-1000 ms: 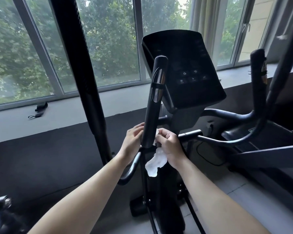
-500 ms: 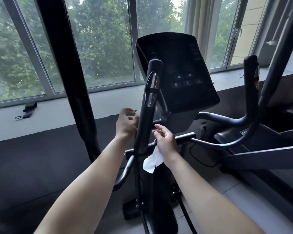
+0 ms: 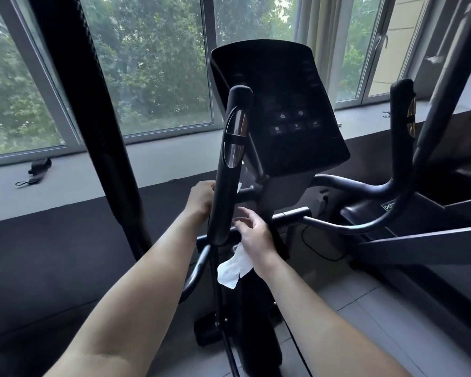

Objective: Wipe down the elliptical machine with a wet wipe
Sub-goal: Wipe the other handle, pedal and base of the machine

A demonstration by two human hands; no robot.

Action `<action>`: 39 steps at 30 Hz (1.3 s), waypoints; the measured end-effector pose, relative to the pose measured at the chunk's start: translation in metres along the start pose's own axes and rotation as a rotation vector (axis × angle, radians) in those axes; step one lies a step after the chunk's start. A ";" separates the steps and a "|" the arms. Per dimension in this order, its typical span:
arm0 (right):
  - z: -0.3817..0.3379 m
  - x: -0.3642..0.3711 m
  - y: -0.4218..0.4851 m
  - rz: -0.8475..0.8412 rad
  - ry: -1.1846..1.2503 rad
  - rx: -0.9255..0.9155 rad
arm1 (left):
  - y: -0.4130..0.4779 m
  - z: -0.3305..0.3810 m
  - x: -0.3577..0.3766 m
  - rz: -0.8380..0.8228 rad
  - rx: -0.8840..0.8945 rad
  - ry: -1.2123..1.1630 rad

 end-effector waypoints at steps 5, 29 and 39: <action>0.001 0.008 -0.010 -0.052 -0.035 -0.027 | -0.027 -0.019 -0.017 0.053 -0.017 0.077; -0.023 0.033 -0.069 -0.062 -0.108 -0.176 | -0.148 -0.020 -0.015 0.038 0.083 -0.286; -0.052 0.024 -0.091 -0.017 0.123 -0.256 | -0.179 0.012 -0.014 0.071 0.014 -0.501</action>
Point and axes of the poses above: each hand's wrist, its own y-axis towards the middle knuckle, its own x-axis out of the palm, z = x × y, the point moved 3 cm from there along y, towards the middle knuckle, and after that the axes turned 6 degrees about -z, right-handed, at the moved point
